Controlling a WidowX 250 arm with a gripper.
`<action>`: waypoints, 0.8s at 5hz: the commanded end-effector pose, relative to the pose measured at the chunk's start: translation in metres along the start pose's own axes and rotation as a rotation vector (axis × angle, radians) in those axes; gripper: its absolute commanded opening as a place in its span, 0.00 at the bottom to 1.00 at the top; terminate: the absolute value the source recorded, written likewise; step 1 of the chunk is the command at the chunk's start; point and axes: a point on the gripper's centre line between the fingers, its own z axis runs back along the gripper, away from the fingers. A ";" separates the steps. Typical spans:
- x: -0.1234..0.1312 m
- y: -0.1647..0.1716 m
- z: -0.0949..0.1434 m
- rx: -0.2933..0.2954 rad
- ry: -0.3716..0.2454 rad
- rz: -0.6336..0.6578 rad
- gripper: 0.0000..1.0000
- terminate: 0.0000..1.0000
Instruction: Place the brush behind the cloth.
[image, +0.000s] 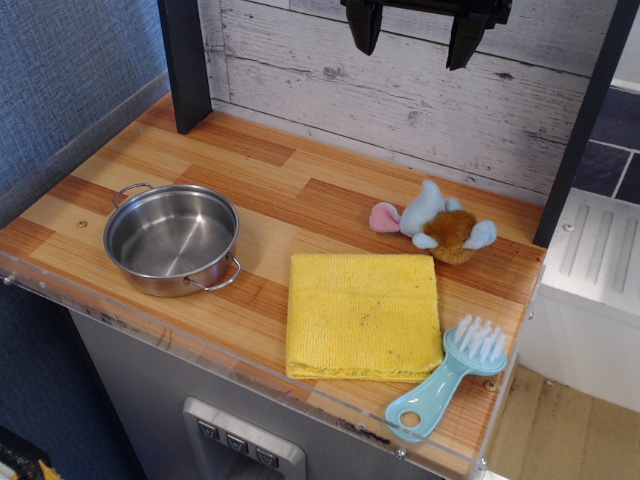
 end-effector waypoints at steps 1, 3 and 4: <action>0.000 0.000 0.000 0.000 0.000 0.000 1.00 0.00; -0.056 -0.012 0.017 -0.001 0.078 -0.117 1.00 0.00; -0.080 -0.013 0.034 -0.008 0.068 -0.136 1.00 0.00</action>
